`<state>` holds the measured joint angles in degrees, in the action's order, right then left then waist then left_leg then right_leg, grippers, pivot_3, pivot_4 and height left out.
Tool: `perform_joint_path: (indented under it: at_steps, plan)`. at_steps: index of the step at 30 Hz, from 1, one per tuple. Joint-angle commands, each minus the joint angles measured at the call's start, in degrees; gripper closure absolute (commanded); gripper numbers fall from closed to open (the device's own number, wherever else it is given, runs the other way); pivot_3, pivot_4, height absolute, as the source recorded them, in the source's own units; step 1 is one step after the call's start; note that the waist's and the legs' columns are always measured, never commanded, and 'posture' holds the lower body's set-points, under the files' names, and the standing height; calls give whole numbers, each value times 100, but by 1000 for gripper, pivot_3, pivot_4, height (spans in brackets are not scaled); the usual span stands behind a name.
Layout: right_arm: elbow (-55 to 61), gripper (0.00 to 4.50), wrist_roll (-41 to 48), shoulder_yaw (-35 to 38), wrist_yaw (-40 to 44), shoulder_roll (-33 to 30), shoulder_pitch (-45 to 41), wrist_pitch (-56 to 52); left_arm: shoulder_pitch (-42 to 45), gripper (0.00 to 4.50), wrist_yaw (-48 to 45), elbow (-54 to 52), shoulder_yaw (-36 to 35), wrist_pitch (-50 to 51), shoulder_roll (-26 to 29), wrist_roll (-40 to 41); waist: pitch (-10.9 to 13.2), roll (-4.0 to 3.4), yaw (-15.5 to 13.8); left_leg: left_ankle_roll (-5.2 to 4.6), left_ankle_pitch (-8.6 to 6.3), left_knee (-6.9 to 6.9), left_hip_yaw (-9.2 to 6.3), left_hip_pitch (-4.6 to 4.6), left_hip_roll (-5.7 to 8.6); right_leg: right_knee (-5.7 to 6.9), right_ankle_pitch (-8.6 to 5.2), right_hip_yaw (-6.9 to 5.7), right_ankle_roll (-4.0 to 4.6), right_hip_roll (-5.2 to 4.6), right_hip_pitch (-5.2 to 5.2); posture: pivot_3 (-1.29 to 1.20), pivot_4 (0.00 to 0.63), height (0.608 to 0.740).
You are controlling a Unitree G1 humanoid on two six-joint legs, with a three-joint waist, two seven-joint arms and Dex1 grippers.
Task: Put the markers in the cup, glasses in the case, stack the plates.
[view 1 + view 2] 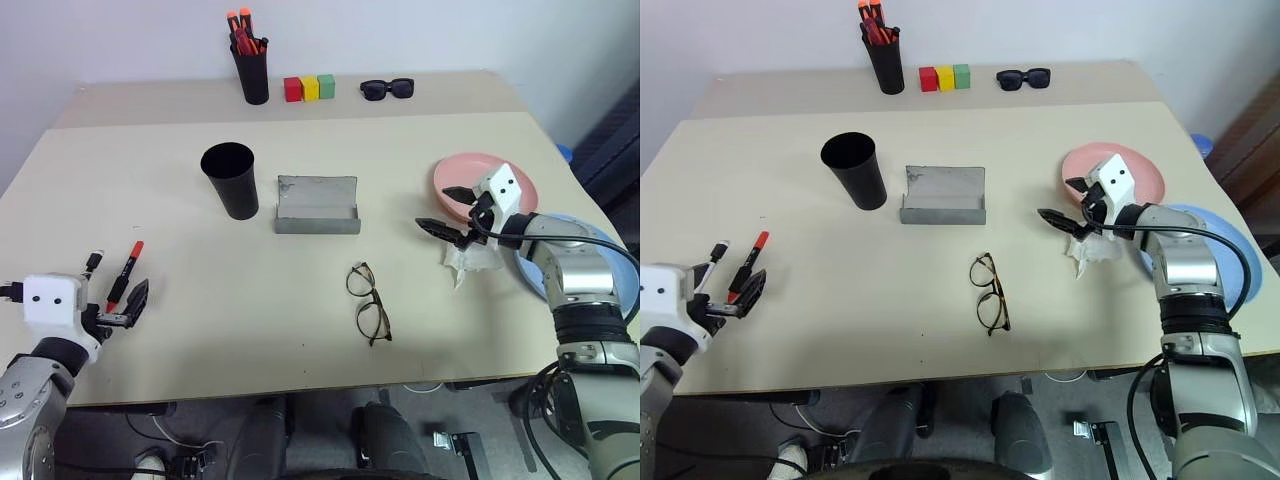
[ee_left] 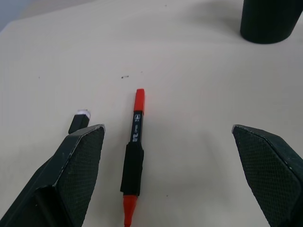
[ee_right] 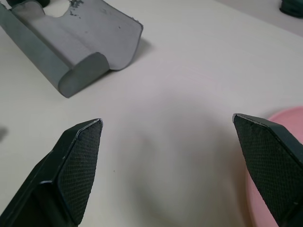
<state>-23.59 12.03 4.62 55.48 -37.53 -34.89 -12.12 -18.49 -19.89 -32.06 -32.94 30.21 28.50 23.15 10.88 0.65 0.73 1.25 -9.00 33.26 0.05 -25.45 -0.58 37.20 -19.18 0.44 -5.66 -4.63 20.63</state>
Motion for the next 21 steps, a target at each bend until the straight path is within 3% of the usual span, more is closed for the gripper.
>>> perform_joint_path:
  at_steps: [1, 13, 21]
  plan:
    - [184, 0, 19, -31, 43, -31, -162, 38, -69, 77, 95, -308, -230, 67, -11, 54, 0, 0, 2, 0, 0, 0, 0, 0, 0, 0, 0, 0, 0, 0, 0, 0, 150, 740]
    - [344, 0, 82, -109, 111, 6, -66, 72, 323, 77, 381, -439, 60, 470, 61, 90, 0, 0, -9, -1, 0, 7, 0, 1, 0, 3, 7, -1, -12, 6, -4, 0, 150, 740]
    - [1032, 0, 128, -412, -21, 552, 36, -3, 896, 77, 661, -428, 354, 1078, 108, 103, 0, 0, 11, -1, 1, 11, 0, 7, -3, 19, 12, -5, -23, 18, -4, 0, 150, 740]
